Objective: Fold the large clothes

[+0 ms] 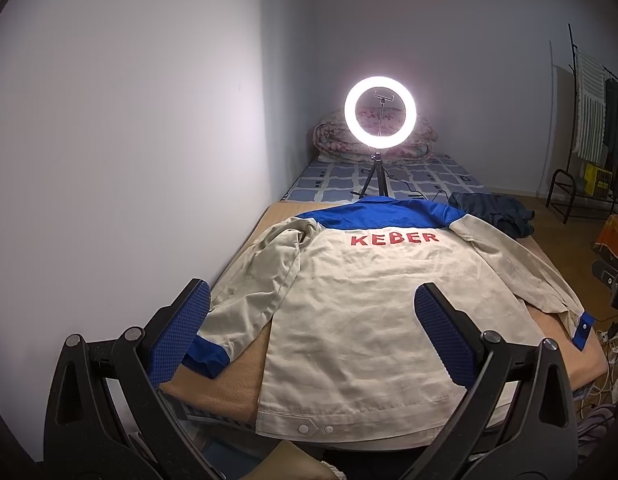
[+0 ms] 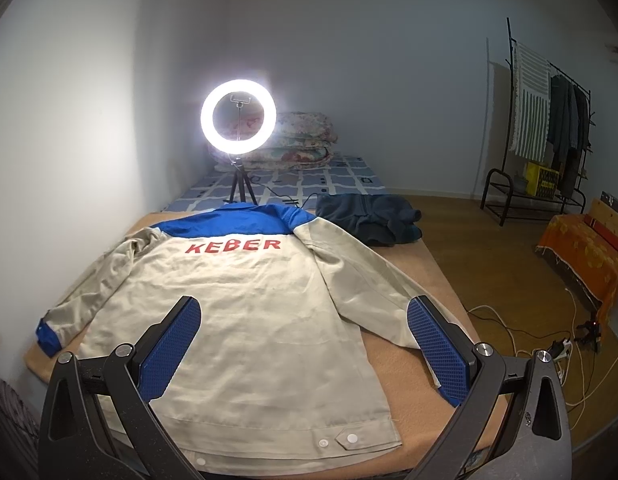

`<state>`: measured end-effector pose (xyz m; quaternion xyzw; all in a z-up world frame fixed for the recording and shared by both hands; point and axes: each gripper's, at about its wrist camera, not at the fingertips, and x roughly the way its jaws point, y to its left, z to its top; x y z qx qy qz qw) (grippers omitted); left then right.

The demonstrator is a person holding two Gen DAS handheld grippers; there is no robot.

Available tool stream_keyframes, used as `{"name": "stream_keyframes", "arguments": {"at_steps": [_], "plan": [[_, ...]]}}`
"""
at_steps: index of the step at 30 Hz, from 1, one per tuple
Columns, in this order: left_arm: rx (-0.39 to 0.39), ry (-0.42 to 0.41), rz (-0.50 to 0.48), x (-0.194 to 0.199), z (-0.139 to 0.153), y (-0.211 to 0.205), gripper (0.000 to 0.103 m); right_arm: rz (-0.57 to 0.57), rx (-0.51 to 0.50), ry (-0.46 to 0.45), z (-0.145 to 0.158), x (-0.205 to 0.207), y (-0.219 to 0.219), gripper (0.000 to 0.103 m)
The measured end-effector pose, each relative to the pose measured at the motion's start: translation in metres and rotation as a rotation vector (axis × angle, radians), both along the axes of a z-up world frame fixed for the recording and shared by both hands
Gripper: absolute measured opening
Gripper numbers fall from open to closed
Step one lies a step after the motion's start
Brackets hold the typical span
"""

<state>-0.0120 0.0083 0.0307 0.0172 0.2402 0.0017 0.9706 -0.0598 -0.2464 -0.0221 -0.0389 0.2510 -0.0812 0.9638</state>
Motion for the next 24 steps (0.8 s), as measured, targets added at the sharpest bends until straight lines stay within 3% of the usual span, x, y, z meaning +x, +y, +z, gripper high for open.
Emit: {"name": "stream_keyframes", "arguments": {"at_steps": [24], "plan": [[0.000, -0.005, -0.001, 0.0024, 0.0018, 0.0011, 0.103, 0.005, 0.019, -0.010, 0.0023, 0.0001, -0.0018, 0.103]]}}
